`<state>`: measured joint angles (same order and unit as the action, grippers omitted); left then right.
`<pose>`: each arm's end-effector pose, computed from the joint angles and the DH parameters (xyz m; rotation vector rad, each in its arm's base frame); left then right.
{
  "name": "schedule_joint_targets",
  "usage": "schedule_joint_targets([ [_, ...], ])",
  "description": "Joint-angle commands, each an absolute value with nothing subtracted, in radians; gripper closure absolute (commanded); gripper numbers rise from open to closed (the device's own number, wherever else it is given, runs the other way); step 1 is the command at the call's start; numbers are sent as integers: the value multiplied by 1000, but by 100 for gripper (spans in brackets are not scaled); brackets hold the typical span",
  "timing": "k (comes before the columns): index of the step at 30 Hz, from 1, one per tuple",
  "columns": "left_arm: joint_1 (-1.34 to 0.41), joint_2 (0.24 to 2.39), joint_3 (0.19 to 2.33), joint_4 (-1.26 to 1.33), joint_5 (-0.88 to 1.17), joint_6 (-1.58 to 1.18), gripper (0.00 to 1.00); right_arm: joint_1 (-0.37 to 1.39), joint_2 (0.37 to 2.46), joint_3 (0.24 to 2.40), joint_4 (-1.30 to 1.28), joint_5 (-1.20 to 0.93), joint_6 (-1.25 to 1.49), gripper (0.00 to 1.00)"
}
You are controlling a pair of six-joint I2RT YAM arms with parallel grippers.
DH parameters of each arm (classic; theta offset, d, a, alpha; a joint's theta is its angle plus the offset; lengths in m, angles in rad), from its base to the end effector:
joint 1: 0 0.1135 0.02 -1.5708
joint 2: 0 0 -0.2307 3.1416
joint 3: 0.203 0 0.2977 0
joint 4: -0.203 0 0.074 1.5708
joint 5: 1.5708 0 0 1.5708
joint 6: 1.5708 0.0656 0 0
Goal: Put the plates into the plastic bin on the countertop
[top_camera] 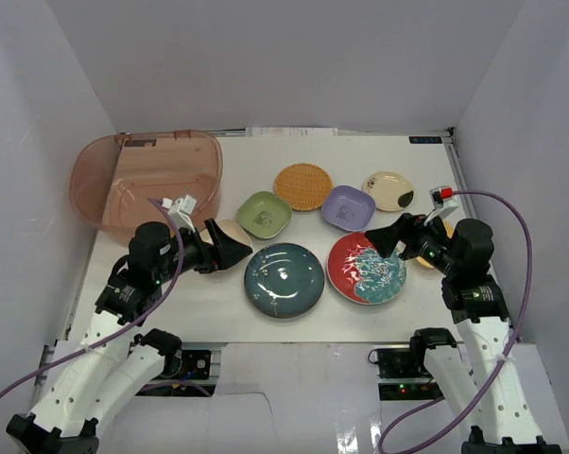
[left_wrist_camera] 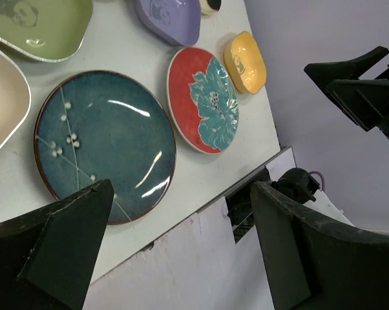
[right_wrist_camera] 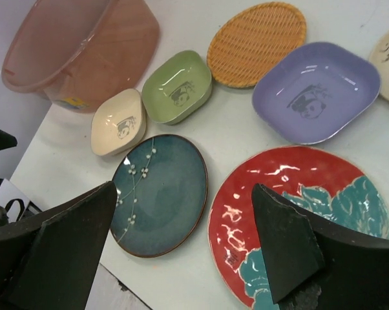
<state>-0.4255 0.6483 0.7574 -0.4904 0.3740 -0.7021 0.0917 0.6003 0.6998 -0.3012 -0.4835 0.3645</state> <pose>0.2131 -0.1229 0.2940 -0.0230 2.0920 -1.0821 0.2394 0.0526 0.3060 -0.1126 1.8080 0.7543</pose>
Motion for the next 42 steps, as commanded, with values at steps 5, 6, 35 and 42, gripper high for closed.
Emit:
schedule_joint_targets([
  [5,-430,644,686,-682,330,-834,2,97,554,621,-267,-531,408,12],
  [6,-430,650,677,-698,318,-848,2,101,551,606,-265,-534,410,13],
  [35,-452,943,110,187,275,-1197,49,137,621,466,-109,-626,477,26],
  [42,-512,1133,140,317,235,-1190,51,147,650,462,-80,-623,488,27],
])
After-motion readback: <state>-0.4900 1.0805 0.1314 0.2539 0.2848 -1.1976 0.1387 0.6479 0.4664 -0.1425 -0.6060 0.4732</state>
